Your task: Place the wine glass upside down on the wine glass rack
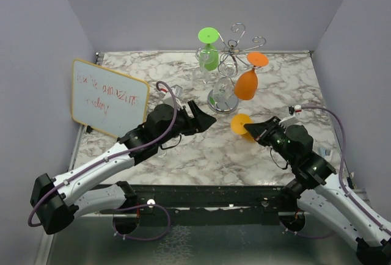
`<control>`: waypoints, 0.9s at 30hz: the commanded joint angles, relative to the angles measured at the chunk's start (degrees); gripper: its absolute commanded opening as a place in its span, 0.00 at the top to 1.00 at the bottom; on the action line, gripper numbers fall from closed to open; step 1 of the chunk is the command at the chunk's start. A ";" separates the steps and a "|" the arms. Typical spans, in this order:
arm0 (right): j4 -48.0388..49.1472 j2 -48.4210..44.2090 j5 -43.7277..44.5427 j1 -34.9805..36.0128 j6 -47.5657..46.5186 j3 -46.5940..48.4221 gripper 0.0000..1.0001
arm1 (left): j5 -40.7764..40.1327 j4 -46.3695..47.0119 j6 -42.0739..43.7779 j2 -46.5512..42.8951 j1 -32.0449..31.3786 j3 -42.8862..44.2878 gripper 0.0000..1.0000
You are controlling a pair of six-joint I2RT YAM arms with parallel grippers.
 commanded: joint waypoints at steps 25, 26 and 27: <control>-4.90 21.84 22.35 -21.53 -14.04 20.73 1.00 | -10.59 -3.85 7.60 -8.75 -0.21 -0.45 0.22; -4.06 23.43 19.03 -24.41 -13.87 21.49 1.00 | -10.72 -4.01 7.75 -9.02 -0.21 -0.50 0.22; -2.89 25.43 15.51 -27.13 -13.77 22.53 1.00 | -10.77 -4.14 7.91 -9.23 -0.21 -0.63 0.22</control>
